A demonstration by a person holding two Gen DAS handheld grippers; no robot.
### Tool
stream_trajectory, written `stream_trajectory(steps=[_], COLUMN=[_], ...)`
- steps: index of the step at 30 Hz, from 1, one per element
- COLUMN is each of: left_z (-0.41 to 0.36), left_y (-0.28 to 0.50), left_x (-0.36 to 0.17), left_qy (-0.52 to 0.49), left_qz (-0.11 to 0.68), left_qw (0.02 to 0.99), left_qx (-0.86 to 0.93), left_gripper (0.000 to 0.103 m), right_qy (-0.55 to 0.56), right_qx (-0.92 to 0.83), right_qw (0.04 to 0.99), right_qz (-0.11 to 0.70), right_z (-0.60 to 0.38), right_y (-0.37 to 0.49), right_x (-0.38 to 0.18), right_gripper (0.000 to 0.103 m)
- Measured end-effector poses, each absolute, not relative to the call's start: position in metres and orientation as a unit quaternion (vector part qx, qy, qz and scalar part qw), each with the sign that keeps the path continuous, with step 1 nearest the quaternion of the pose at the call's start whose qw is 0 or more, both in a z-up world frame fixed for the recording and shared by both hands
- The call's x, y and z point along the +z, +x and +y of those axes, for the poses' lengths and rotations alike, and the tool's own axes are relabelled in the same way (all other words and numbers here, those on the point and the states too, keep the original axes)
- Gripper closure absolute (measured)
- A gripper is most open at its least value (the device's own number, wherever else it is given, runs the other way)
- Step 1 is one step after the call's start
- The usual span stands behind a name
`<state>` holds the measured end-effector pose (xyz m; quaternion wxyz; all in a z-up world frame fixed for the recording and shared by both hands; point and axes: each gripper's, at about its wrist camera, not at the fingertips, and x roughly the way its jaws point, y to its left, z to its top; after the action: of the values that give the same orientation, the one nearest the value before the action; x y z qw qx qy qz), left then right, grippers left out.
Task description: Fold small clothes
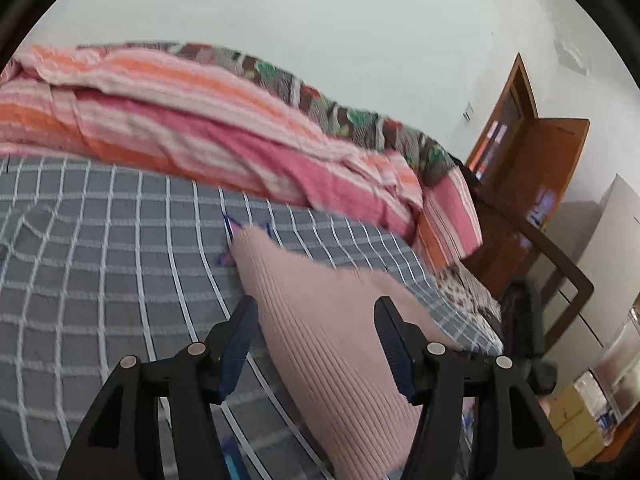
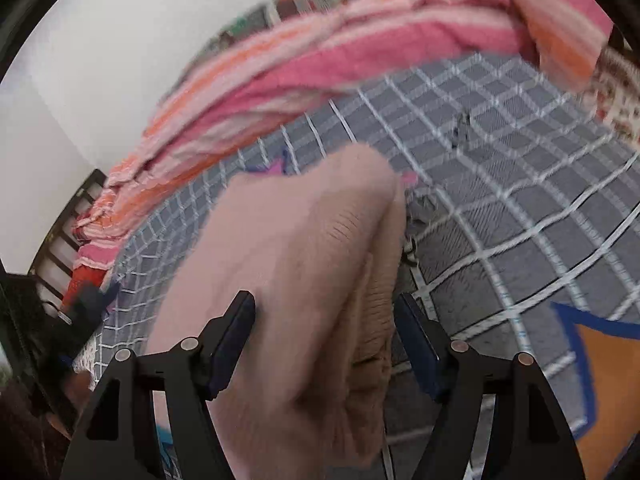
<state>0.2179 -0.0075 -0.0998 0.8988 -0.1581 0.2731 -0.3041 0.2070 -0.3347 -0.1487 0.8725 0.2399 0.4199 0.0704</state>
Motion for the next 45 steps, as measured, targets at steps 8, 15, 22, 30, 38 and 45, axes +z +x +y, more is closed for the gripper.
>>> stream_trajectory(steps=[8, 15, 22, 30, 38, 45], left_z=[0.017, 0.035, 0.050, 0.085, 0.122, 0.137], left_y=[0.227, 0.222, 0.218, 0.214, 0.212, 0.211], left_x=[-0.118, -0.121, -0.127, -0.128, -0.128, -0.129], left_qy=[-0.179, -0.181, -0.166, -0.204, -0.249, -0.256], left_qz=[0.280, 0.276, 0.280, 0.279, 0.270, 0.268], left_qw=[0.897, 0.899, 0.907, 0.906, 0.904, 0.908], left_qx=[-0.291, -0.286, -0.267, -0.245, -0.220, -0.197], left_gripper=[0.044, 0.044, 0.044, 0.044, 0.044, 0.044], right_qy=[0.246, 0.257, 0.280, 0.144, 0.121, 0.260], right_qx=[0.087, 0.123, 0.129, 0.054, 0.068, 0.168], right_qw=[0.869, 0.851, 0.839, 0.895, 0.902, 0.873], right_qz=[0.420, 0.441, 0.448, 0.418, 0.409, 0.377], right_z=[-0.338, -0.338, -0.333, -0.235, -0.141, -0.149], right_y=[0.219, 0.226, 0.225, 0.214, 0.248, 0.265], right_x=[-0.165, -0.168, -0.155, -0.065, -0.016, -0.032], right_gripper=[0.023, 0.035, 0.062, 0.066, 0.066, 0.066])
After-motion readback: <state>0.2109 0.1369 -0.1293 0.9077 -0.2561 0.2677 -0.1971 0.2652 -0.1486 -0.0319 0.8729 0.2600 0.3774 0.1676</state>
